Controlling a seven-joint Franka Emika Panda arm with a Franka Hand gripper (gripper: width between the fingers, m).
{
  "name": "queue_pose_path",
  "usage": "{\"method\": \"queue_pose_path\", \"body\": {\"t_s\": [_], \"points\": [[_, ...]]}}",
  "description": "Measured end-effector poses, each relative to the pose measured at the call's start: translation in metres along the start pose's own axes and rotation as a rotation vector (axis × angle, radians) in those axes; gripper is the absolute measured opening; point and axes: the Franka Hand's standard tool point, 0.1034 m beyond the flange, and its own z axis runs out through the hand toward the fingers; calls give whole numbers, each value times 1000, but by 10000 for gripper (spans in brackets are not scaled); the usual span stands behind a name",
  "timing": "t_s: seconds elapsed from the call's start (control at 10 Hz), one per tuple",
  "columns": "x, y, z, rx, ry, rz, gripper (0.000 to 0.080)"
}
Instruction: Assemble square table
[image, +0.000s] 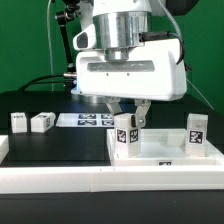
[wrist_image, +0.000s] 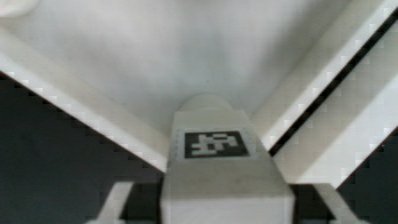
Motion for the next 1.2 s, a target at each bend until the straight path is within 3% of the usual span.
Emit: {"method": "queue_pose_path", "body": {"t_s": [0.1, 0.2, 0.3, 0.7, 1.2], "points": [[-1, -1, 0, 0, 1, -53, 369], [-1, -3, 0, 4, 5, -106, 549], [-1, -5, 0, 11, 18, -177, 629], [0, -4, 1, 11, 27, -481, 648], [-1, -4, 2, -20, 35, -940, 649]]}}
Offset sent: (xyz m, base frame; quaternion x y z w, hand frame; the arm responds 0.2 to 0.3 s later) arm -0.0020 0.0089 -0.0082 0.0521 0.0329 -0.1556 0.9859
